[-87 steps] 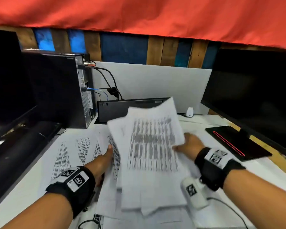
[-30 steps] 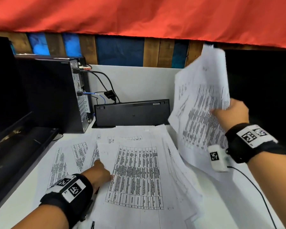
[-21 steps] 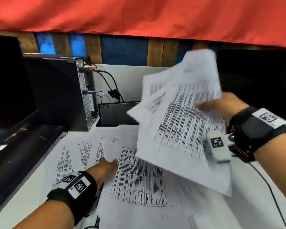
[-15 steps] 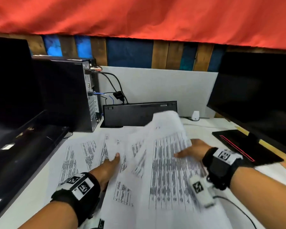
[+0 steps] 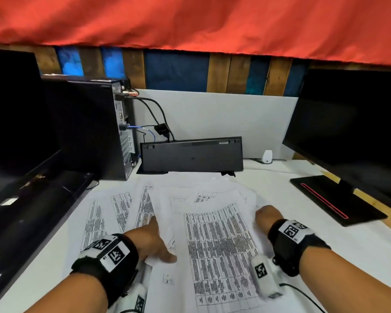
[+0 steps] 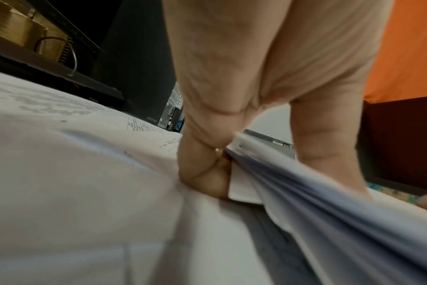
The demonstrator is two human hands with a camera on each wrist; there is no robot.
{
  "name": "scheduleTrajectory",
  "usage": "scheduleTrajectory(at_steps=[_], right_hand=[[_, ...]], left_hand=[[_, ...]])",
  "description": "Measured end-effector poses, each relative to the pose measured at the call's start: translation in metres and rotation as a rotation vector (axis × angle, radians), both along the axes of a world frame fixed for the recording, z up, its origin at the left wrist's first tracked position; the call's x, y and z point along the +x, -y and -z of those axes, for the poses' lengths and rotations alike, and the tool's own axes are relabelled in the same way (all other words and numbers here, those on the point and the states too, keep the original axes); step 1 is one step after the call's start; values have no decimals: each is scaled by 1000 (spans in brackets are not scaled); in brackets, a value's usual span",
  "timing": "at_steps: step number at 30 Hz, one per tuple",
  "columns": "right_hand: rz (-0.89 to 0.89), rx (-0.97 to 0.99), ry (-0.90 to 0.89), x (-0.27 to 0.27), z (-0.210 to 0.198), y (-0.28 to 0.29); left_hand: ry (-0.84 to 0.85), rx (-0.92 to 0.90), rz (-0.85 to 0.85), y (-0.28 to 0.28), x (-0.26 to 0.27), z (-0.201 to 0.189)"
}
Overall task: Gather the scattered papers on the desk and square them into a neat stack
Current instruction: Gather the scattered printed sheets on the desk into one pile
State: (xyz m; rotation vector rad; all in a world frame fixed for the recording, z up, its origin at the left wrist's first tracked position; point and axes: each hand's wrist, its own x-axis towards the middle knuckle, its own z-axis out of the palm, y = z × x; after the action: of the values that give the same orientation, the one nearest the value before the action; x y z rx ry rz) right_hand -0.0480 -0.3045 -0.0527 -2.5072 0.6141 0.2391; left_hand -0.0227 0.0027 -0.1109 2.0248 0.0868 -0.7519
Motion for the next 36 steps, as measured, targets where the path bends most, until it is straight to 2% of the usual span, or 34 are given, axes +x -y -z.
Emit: scheduleTrajectory(at_steps=[4,7,11,13,16,17,20,22,24,26,30,32,33,36], right_hand=[[-120,57,46,-3,8,-39],[-163,79,30,2,13,-47],[17,-50,3,11,20,-21],[63,-39,-35,10,24,-5],[30,231,-92,5,25,3],[12,324,-102,4,28,2],[-79,411,-127,17,63,14],[-133,438,-86,20,73,18],[-106,543,-29,4,54,11],[-119,689,-65,-12,37,5],[-207,864,-55,-18,38,13],[-181,857,4,-19,37,16],[-162,821,36,-19,36,16],[-85,566,107,-19,34,10]], left_hand=[[86,-38,-25,-5,15,19],[150,43,-40,-6,18,22],[129,36,-183,0,6,6],[130,29,-220,2,2,4],[141,-2,-176,8,4,12],[126,6,-140,13,-4,3],[74,-74,-117,34,-31,-22],[54,-123,-142,40,-38,-25],[96,-156,-195,41,-42,-25],[159,-215,-248,38,-47,-27],[190,-397,-316,34,-57,-38],[177,-412,-321,30,-54,-41],[166,-344,-297,25,-52,-44],[133,-184,-285,9,-43,-57]])
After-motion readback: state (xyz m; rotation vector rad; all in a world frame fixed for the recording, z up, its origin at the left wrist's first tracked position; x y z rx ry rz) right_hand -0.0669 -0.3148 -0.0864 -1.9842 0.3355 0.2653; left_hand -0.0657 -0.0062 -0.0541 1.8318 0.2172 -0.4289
